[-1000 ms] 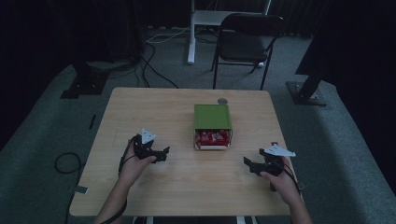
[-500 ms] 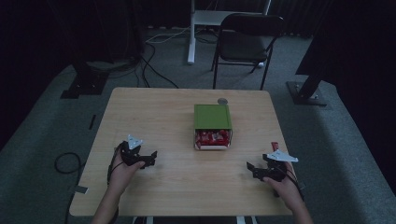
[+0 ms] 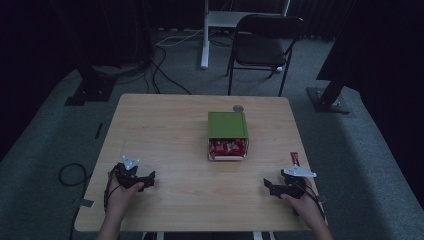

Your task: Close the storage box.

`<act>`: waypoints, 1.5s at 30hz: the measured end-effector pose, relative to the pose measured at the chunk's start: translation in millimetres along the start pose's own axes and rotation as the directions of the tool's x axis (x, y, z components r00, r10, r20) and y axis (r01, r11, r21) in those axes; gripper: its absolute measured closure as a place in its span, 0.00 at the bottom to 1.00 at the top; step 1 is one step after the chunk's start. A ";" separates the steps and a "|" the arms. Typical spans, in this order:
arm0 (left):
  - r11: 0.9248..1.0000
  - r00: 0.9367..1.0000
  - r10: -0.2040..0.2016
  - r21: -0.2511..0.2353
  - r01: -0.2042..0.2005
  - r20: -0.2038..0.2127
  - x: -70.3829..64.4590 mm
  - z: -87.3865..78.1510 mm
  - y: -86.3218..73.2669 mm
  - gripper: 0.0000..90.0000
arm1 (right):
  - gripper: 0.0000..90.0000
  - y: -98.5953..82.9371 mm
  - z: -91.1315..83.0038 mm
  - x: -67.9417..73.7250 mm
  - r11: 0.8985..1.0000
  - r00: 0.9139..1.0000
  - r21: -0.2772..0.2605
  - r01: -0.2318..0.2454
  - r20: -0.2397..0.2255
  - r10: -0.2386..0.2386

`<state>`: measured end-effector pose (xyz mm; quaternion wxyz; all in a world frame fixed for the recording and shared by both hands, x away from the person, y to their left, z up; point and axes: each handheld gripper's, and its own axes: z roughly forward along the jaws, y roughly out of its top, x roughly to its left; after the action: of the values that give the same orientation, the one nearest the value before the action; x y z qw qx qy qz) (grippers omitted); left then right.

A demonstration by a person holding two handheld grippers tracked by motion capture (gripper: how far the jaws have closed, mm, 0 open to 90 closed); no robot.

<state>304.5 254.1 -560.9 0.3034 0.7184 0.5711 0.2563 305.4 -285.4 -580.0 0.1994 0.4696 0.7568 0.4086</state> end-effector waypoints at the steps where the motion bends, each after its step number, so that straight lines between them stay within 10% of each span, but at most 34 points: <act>1: 1.000 1.000 0.000 0.005 0.000 -0.003 1.2 -0.6 -1.8 0.03 | 0.14 -0.4 0.5 0.3 1.000 1.000 0.004 0.001 0.000 -0.001; 23: 0.997 0.991 -0.073 0.026 0.076 -0.116 18.1 -8.5 -26.4 0.03 | 0.15 -0.1 3.8 2.5 0.998 0.999 0.057 0.008 0.031 -0.010; 45: 0.973 0.949 -0.223 0.003 0.229 -0.222 27.9 -9.1 -28.6 0.03 | 0.13 0.3 7.4 9.6 0.992 0.997 0.102 0.071 0.033 -0.075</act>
<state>285.0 287.2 -575.0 0.2554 0.6196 0.6833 0.2897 306.1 -273.7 -583.3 0.2041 0.4585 0.7894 0.3535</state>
